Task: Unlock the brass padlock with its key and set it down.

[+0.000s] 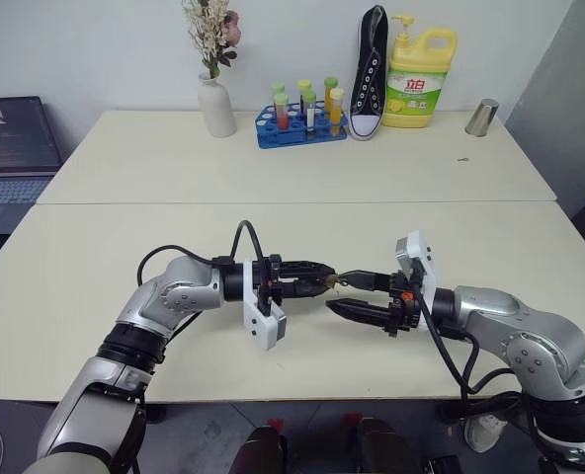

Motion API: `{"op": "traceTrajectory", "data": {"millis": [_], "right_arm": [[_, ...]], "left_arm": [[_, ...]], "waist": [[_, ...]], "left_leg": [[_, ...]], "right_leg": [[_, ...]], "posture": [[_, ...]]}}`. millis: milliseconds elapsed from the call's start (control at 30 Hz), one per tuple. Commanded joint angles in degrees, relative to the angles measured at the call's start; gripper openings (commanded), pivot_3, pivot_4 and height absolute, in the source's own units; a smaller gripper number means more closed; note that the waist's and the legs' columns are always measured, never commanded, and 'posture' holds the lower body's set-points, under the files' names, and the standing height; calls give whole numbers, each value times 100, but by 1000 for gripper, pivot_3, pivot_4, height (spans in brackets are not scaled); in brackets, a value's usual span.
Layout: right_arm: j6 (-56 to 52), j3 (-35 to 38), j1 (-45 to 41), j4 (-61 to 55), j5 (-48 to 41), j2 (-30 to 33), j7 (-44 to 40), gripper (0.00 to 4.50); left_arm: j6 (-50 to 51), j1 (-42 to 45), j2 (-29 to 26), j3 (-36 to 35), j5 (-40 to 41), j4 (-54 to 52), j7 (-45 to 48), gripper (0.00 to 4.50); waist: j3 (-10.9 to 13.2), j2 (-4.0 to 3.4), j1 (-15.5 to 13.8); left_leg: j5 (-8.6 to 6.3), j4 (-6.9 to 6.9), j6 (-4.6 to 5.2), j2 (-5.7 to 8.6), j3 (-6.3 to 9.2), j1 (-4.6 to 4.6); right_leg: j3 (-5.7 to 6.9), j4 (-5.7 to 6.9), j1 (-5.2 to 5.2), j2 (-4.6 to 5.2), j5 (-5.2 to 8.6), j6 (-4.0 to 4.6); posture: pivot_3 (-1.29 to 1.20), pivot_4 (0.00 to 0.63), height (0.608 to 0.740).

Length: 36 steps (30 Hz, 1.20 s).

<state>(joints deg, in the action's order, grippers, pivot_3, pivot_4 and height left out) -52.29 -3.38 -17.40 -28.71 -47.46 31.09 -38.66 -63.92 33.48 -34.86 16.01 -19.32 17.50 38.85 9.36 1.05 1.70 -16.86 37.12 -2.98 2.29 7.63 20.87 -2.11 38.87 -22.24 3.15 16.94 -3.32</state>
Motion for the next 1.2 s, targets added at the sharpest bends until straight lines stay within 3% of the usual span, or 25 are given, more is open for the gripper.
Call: {"op": "traceTrajectory", "data": {"millis": [33, 167, 233, 533, 767, 933, 1200], "right_arm": [[-39, 147, -115, -89, -185, 35, -62, 1760], [-112, 214, -151, -67, -249, 26, -74, 235], [-140, 246, -173, -51, -280, 26, -67, 20], [-401, 383, -329, 48, -561, 26, -85, 0], [-1388, 653, -721, 429, -1381, 44, 140, 0], [-2773, 1044, -1245, 1436, -2586, -174, 950, 0], [-3481, 1316, -1670, 2390, -3467, -465, 1915, 0]], "left_arm": [[32, 30, -55, 10, 0, -199, -168, 966], [52, 36, -84, 34, -34, -202, -226, 966], [68, 34, -103, 47, -47, -219, -247, 966], [26, 43, -163, 86, -137, -236, -343, 966], [-93, 60, -200, 128, -326, -191, -496, 966], [-367, 68, -177, 63, -755, -132, -835, 966], [-358, 17, -218, 6, -1128, -176, -1290, 966]], "waist": [[0, 0, 0], [0, 0, 0], [0, 0, 4], [0, 0, 4], [0, 0, 8], [0, 0, 8], [0, -1, 8]], "left_leg": [[0, 0, 0, 0, 0, 0], [0, 0, 0, 0, 0, 0], [0, -1, 0, 0, 0, 0], [0, -1, 0, 1, 0, 0], [0, -1, 1, 0, 2, 0], [0, -1, 1, 0, -1, 0], [0, -2, 2, 1, -3, 1]], "right_leg": [[0, 0, 0, 0, 0, 0], [0, 0, 0, 0, 0, 0], [0, 1, 0, 0, 0, 0], [-1, 2, -1, 0, 0, 0], [1, 3, -1, 0, 0, 0], [-2, 4, -1, 1, 0, 1], [-5, 7, -4, 3, -1, 1]], "posture": [[0, 150, 740], [0, 150, 740], [0, 150, 740], [0, 150, 740], [0, 150, 740], [0, 150, 740], [0, 150, 740]]}}
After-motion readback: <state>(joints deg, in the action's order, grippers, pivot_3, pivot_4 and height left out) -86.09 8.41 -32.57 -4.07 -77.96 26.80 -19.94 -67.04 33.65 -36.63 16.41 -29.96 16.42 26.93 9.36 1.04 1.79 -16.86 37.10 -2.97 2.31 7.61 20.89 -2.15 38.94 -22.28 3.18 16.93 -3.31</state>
